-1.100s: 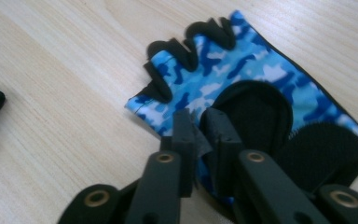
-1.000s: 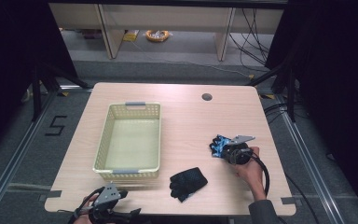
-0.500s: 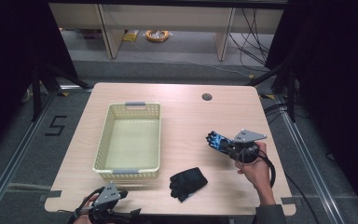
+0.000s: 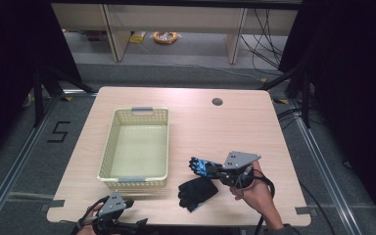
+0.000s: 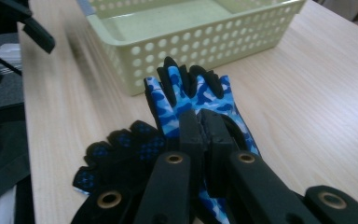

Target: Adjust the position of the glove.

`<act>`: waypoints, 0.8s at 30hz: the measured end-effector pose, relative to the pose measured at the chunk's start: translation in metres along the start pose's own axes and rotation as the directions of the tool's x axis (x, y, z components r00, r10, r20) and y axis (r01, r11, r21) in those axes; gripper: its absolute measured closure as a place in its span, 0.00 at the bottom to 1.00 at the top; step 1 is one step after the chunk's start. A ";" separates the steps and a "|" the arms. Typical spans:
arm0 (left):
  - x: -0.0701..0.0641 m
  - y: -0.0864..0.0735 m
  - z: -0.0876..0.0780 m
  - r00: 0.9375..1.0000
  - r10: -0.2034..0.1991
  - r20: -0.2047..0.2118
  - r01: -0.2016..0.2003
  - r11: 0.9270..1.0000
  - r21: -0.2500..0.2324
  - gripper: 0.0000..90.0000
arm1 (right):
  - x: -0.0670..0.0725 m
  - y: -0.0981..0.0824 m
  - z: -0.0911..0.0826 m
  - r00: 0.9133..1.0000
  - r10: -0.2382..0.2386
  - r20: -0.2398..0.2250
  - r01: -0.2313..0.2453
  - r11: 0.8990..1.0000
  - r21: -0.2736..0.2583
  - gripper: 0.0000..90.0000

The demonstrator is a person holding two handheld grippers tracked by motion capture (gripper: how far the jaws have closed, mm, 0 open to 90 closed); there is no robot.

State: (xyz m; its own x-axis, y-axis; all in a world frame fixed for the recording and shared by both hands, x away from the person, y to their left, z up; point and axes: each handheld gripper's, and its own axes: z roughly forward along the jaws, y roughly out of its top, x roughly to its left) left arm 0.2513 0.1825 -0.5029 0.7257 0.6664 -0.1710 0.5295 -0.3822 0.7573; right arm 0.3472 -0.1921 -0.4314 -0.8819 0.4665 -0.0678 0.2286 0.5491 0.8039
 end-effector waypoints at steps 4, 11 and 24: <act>0.000 0.000 0.000 1.000 0.007 -0.002 -0.007 1.000 0.005 0.24 | 0.006 0.002 0.003 0.999 -0.030 -0.030 0.030 1.000 -0.008 0.99; 0.000 0.000 0.000 1.000 -0.001 0.003 0.001 1.000 0.000 0.24 | 0.014 -0.002 0.010 0.996 -0.048 -0.075 0.049 0.999 0.004 0.99; 0.001 0.000 -0.001 1.000 0.013 -0.004 -0.013 1.000 0.016 0.24 | 0.023 -0.015 0.022 0.979 -0.108 -0.172 0.115 0.993 0.026 0.99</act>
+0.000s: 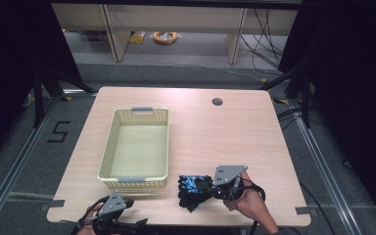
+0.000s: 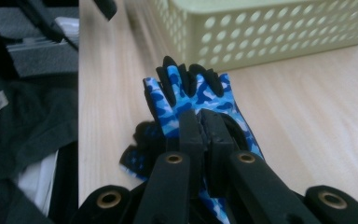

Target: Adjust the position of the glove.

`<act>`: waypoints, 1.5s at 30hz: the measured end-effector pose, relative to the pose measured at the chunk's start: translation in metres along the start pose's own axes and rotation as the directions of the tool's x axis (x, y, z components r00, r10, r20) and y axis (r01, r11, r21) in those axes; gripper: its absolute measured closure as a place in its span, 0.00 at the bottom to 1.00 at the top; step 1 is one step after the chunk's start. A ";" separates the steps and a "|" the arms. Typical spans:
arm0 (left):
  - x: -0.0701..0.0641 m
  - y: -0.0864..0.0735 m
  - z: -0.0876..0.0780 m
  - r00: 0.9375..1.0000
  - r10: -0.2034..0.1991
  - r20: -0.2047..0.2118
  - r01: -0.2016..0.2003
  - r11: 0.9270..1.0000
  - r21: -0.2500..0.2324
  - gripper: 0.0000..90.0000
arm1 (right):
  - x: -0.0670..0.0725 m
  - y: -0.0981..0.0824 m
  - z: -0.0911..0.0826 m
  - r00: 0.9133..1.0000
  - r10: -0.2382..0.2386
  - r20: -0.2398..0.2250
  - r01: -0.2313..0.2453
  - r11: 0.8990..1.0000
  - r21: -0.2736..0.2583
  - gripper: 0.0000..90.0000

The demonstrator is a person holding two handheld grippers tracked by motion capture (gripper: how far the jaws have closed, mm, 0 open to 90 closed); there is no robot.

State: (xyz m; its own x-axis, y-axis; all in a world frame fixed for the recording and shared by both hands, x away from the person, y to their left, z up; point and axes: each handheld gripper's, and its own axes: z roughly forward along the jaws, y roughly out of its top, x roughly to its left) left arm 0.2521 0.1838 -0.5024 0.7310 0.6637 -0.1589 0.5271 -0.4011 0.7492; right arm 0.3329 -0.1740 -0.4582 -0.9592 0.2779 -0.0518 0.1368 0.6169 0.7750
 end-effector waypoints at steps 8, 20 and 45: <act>-0.002 -0.001 0.003 1.000 -0.015 0.006 0.015 1.000 -0.015 0.24 | 0.003 -0.021 0.004 0.999 0.011 -0.053 -0.008 0.999 0.048 0.98; -0.002 -0.001 0.003 1.000 -0.021 0.008 0.021 1.000 -0.016 0.24 | 0.011 -0.025 0.009 0.998 0.040 -0.040 -0.035 0.993 0.115 0.86; -0.016 0.023 0.030 0.995 -0.052 0.087 0.054 0.998 -0.018 0.26 | -0.018 -0.031 0.000 0.806 0.544 0.231 -0.568 0.822 0.044 0.58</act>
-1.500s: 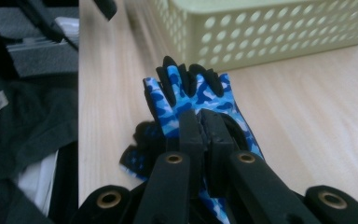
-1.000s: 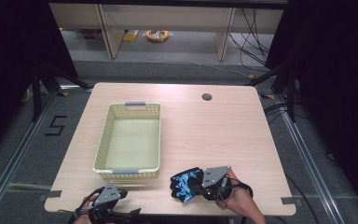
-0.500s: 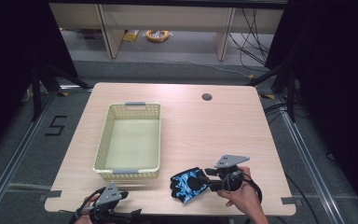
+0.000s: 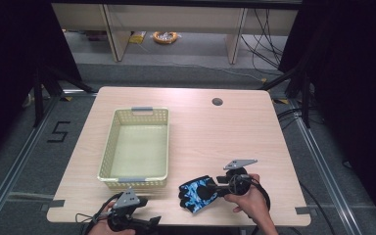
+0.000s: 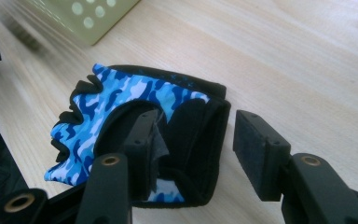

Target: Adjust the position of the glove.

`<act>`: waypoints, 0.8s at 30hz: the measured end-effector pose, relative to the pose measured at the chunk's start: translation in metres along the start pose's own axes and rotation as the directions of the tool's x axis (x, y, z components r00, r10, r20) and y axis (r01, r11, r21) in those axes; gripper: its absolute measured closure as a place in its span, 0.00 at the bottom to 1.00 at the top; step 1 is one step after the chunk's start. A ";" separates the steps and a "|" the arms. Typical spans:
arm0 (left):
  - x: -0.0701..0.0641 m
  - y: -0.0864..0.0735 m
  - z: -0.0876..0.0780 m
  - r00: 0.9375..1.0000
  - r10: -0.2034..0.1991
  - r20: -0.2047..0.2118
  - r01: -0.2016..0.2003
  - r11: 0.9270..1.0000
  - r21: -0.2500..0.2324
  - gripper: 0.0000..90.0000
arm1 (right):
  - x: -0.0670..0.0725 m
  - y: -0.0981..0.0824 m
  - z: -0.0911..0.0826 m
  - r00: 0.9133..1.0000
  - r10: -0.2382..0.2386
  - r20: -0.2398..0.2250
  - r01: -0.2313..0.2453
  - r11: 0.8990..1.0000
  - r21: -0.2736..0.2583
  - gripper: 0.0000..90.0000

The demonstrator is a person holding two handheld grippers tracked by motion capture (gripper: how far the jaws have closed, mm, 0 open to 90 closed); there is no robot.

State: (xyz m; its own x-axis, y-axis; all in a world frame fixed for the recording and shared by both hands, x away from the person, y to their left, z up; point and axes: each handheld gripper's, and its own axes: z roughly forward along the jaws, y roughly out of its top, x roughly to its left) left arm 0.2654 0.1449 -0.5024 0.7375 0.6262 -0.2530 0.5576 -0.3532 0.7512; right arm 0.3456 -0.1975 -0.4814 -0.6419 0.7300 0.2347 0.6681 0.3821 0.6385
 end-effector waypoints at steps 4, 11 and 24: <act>-0.005 0.012 0.012 1.000 0.012 0.016 -0.012 1.000 0.007 0.28 | 0.000 0.001 0.004 0.999 0.040 0.008 -0.040 0.998 0.046 0.55; -0.015 0.024 0.041 0.999 0.014 0.040 -0.016 0.999 0.042 0.31 | -0.004 0.003 0.022 0.999 0.036 -0.022 -0.035 0.996 0.083 0.53; -0.029 0.045 0.082 0.995 0.095 0.010 -0.096 0.989 0.117 0.34 | -0.007 0.003 0.025 0.995 0.053 -0.085 -0.044 0.994 0.104 0.66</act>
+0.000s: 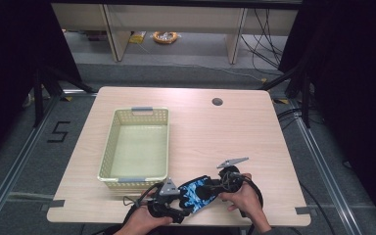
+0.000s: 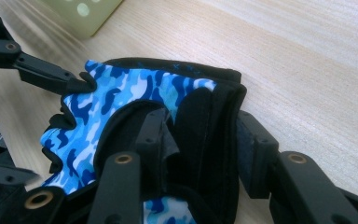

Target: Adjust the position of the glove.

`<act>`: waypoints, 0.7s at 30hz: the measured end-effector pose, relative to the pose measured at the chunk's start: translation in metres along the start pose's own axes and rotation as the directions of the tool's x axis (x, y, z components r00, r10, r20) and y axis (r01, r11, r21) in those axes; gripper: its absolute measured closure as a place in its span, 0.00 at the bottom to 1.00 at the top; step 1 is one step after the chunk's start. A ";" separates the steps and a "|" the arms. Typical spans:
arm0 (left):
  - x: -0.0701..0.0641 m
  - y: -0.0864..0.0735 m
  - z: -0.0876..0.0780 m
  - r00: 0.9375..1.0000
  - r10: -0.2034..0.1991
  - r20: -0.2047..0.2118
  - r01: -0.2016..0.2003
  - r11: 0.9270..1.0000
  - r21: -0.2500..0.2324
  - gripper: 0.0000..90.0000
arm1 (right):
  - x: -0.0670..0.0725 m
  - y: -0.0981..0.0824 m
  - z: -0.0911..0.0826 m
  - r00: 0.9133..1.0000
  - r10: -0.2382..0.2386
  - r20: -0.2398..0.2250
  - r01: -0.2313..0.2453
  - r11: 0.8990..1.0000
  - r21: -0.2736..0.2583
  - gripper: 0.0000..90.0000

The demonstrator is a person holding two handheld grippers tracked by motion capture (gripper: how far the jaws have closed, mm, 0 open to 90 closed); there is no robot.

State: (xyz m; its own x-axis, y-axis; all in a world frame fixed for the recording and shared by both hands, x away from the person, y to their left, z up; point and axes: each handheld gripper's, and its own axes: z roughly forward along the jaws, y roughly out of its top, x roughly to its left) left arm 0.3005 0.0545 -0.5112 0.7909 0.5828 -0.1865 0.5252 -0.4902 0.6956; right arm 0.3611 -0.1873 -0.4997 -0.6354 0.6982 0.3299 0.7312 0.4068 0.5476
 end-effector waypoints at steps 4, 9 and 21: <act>-0.004 0.001 0.004 0.995 0.086 -0.044 -0.085 0.996 0.015 0.37 | 0.001 -0.003 0.001 1.000 0.014 0.013 -0.014 0.999 -0.029 0.71; -0.005 -0.002 0.003 0.982 0.170 -0.085 -0.169 0.985 0.017 0.50 | 0.001 -0.005 0.000 1.000 0.013 0.015 -0.012 0.999 -0.050 0.75; -0.005 -0.002 0.003 0.972 0.226 -0.069 -0.227 0.974 -0.002 0.87 | 0.000 -0.011 -0.001 1.000 0.021 -0.018 -0.022 0.995 -0.093 0.85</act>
State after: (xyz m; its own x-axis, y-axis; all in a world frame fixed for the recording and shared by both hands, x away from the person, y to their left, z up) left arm 0.2968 0.0510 -0.5133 0.8658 0.4998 0.0238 0.3315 -0.6087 0.7208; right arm 0.3533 -0.1923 -0.5049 -0.6247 0.6954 0.3552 0.7188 0.3345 0.6094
